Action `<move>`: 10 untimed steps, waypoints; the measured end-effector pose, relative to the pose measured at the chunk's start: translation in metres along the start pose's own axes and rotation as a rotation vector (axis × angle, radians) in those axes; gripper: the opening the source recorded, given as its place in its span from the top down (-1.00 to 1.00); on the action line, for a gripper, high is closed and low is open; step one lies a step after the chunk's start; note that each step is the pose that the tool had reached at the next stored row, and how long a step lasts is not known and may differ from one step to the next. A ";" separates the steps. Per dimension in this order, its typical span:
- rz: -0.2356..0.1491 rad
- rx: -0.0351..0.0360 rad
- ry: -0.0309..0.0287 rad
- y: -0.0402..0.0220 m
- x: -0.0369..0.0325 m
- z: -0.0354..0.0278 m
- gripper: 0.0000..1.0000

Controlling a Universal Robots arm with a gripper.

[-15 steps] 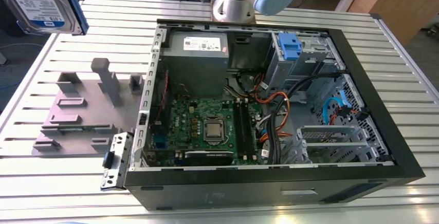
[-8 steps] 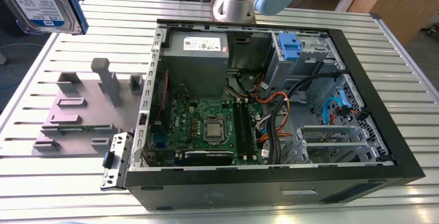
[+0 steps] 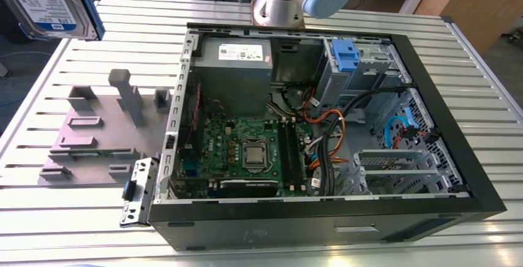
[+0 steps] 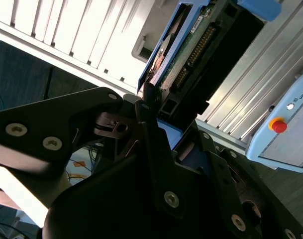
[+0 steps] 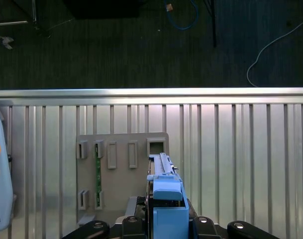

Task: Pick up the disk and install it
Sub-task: 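Pick up the disk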

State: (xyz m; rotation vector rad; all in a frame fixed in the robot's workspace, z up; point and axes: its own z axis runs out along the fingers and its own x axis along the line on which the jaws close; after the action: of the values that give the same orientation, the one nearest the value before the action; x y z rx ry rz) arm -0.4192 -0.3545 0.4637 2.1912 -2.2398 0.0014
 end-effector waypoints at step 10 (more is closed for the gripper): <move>0.000 -0.0001 0.0001 0.0000 0.0000 -0.0021 0.26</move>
State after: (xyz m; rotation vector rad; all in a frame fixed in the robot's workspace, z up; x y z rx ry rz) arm -0.4192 -0.3545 0.4658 2.1912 -2.2397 0.0014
